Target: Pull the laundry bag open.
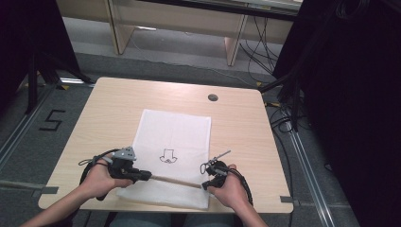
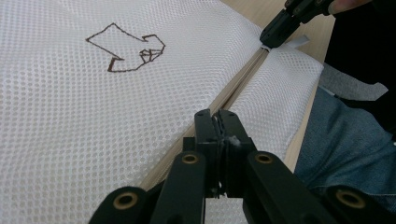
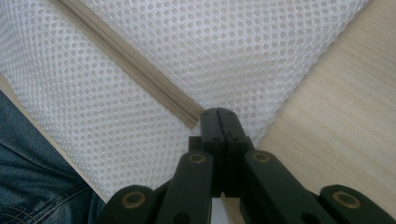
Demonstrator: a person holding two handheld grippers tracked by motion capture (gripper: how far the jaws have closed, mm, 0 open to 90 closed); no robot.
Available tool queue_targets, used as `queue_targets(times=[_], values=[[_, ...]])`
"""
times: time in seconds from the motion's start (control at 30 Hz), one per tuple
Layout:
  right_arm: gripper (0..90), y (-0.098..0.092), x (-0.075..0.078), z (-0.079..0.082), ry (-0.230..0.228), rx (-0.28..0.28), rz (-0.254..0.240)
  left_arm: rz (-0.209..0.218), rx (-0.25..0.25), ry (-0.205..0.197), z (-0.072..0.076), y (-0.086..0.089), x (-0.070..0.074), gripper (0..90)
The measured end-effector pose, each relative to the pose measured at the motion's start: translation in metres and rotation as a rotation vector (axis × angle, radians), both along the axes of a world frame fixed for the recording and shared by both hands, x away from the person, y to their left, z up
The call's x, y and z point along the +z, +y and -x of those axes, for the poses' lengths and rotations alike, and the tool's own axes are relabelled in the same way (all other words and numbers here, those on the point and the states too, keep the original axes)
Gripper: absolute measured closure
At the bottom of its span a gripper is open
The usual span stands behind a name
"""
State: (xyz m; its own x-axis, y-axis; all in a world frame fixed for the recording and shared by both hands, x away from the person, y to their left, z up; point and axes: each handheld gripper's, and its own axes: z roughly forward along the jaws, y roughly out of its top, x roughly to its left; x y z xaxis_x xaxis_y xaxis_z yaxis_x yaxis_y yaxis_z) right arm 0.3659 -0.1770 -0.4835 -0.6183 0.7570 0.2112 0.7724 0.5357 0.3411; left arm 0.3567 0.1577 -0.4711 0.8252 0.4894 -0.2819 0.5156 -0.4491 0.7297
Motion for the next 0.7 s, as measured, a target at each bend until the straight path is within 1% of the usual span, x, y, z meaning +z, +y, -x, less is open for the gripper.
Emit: queue_targets(times=[0.03,0.07,0.13,0.2,0.23,0.3,0.33,0.43,0.47,0.5,0.53,0.57,0.6,0.63,0.7], values=[[90.0,0.000,0.000,0.000,0.000,0.000,0.000,0.003,0.017,0.011,0.001,0.001,0.000,87.8],[90.0,0.000,0.000,0.000,0.000,0.000,0.001,0.004,0.014,0.004,0.001,0.002,0.000,87.8],[90.0,0.000,0.000,0.000,0.000,-0.001,0.002,0.007,0.020,0.006,0.001,0.003,0.000,87.8],[90.0,0.001,0.000,0.000,-0.003,0.001,0.002,0.005,0.016,-0.006,0.000,0.004,0.001,87.8],[90.0,0.001,0.001,0.002,0.012,-0.017,0.005,0.006,0.023,-0.003,0.000,0.005,0.002,87.8],[90.0,0.001,0.001,0.001,0.010,-0.015,0.004,0.008,0.024,-0.007,0.000,0.007,0.002,87.8],[90.0,0.001,0.001,0.001,0.008,-0.013,0.005,0.009,0.035,0.004,0.000,0.008,0.001,87.8],[90.0,0.000,0.000,0.000,0.006,-0.005,0.002,0.012,0.032,0.009,0.001,0.007,0.001,87.8],[90.0,0.000,0.000,0.000,0.006,-0.006,0.003,0.011,0.022,0.001,0.000,0.008,0.001,87.8],[90.0,0.000,0.000,0.000,0.004,-0.007,0.002,0.013,0.034,0.010,0.001,0.008,0.001,87.8],[90.0,0.000,0.000,0.000,0.004,-0.007,0.002,0.006,0.024,-0.003,0.000,0.008,0.001,87.8],[90.0,0.000,0.000,0.000,0.006,-0.005,0.002,-0.004,0.027,-0.010,0.000,0.010,0.002,87.8],[90.0,0.000,0.000,0.000,0.006,-0.005,0.001,0.013,0.040,0.006,0.001,0.010,0.001,87.8],[90.0,0.000,0.000,0.000,0.006,-0.005,0.001,0.007,0.038,0.001,0.000,0.013,0.002,87.8],[90.0,0.000,0.000,0.000,0.006,-0.006,0.000,0.004,0.055,0.005,0.001,0.017,0.001,87.8]])
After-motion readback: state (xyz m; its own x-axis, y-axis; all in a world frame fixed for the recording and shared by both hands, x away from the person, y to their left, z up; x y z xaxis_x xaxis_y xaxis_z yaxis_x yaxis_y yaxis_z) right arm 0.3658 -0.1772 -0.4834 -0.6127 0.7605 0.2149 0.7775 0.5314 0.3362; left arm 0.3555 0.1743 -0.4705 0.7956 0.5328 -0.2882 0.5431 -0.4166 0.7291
